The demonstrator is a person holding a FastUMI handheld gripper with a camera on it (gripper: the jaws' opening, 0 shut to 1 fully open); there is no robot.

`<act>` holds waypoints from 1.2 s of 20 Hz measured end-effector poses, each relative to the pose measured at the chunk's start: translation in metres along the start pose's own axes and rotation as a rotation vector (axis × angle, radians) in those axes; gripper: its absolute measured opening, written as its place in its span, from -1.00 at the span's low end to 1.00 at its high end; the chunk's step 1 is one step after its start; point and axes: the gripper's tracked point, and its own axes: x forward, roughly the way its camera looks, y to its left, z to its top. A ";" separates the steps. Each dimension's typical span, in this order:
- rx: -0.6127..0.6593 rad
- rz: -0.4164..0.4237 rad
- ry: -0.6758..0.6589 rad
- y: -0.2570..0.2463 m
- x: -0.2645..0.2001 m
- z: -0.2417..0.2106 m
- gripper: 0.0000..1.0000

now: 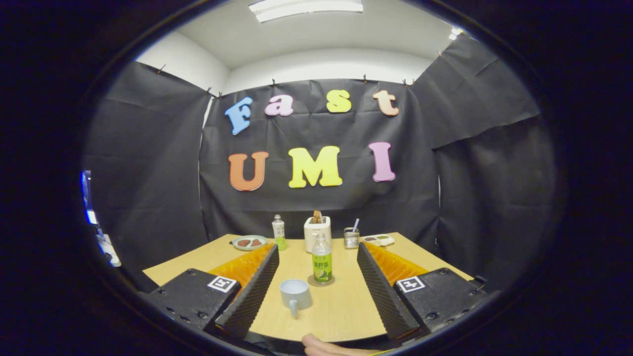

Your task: Take the bottle from table, then pour the juice into the cup, finally place the bottle on the coaster

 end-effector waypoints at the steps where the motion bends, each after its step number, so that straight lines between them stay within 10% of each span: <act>1: -0.015 -0.020 0.015 -0.003 -0.005 0.000 1.00; 24: 0.033 0.033 0.023 -0.001 -0.018 -0.001 1.00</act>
